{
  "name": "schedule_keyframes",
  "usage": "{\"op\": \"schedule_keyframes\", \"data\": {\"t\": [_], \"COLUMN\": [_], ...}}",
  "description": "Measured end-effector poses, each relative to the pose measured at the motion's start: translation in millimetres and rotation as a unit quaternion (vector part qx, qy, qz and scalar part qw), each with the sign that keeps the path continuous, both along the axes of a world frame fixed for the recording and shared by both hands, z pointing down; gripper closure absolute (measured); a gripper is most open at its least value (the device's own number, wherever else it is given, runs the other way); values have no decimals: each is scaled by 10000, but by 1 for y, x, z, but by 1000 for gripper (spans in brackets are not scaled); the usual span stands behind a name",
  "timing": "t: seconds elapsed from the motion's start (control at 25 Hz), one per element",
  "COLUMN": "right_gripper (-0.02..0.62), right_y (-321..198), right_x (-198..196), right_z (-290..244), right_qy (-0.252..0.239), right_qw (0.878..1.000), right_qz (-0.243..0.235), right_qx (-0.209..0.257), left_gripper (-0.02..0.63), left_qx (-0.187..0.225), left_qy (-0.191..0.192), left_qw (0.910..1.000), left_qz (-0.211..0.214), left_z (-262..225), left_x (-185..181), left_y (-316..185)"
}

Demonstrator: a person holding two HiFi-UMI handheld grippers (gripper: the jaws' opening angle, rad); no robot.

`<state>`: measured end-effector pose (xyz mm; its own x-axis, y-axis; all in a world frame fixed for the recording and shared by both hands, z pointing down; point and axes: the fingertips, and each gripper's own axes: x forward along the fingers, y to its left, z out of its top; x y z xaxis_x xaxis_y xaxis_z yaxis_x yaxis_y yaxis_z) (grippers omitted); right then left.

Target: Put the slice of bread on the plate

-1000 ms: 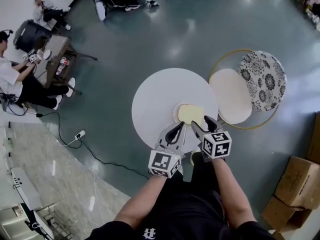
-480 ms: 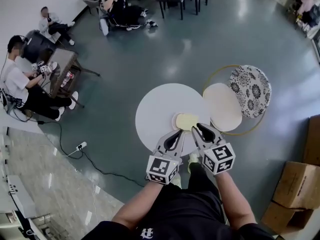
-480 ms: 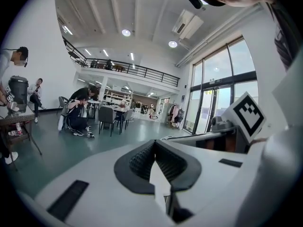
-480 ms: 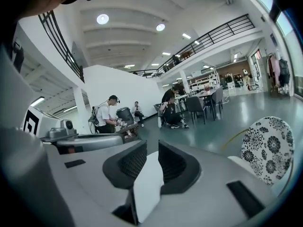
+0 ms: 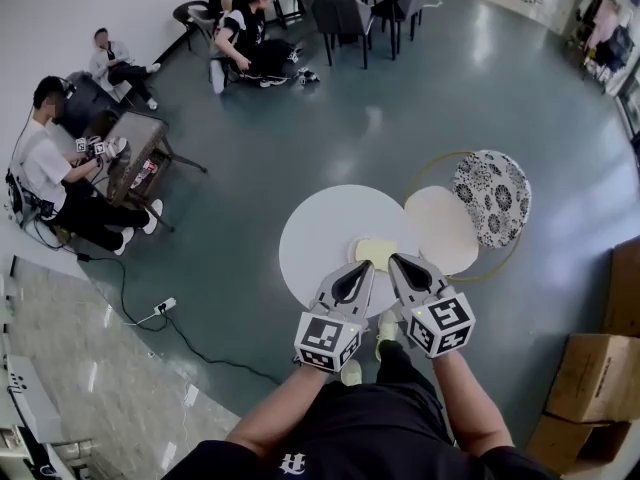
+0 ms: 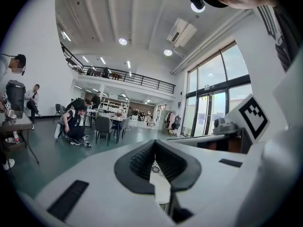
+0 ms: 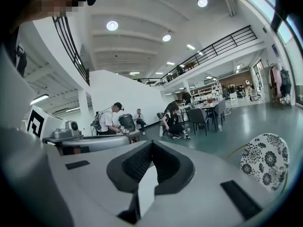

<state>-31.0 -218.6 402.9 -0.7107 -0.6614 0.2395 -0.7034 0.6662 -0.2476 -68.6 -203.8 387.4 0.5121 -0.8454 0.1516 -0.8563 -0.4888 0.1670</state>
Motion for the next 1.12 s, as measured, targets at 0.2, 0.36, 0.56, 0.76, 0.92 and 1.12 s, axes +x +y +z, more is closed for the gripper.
{"op": "schedule_keyframes", "data": {"t": [0.2, 0.36, 0.56, 0.76, 0.92, 1.12], "right_gripper": [589, 589, 589, 589, 589, 589], "right_y": [9, 20, 28, 32, 33, 36], "right_x": [-1, -4, -2, -6, -10, -13], "right_z": [-21, -31, -41, -42, -39, -40], "right_qy": [77, 109, 169, 204, 221, 255], "right_qw": [9997, 9994, 9989, 9986, 9987, 9985], "right_qz": [6, 42, 86, 81, 97, 137], "right_qx": [218, 331, 433, 475, 460, 456], "left_gripper": [600, 600, 600, 600, 600, 600], "left_qx": [178, 266, 342, 380, 397, 386], "left_qy": [23, 42, 91, 99, 99, 59], "left_qw": [9998, 9995, 9991, 9990, 9989, 9989], "left_qz": [97, 157, 213, 234, 229, 244], "left_z": [-19, -27, -35, -36, -33, -34], "left_x": [3, 2, 5, 3, -2, -7], "left_y": [7, 17, 23, 27, 26, 30]}}
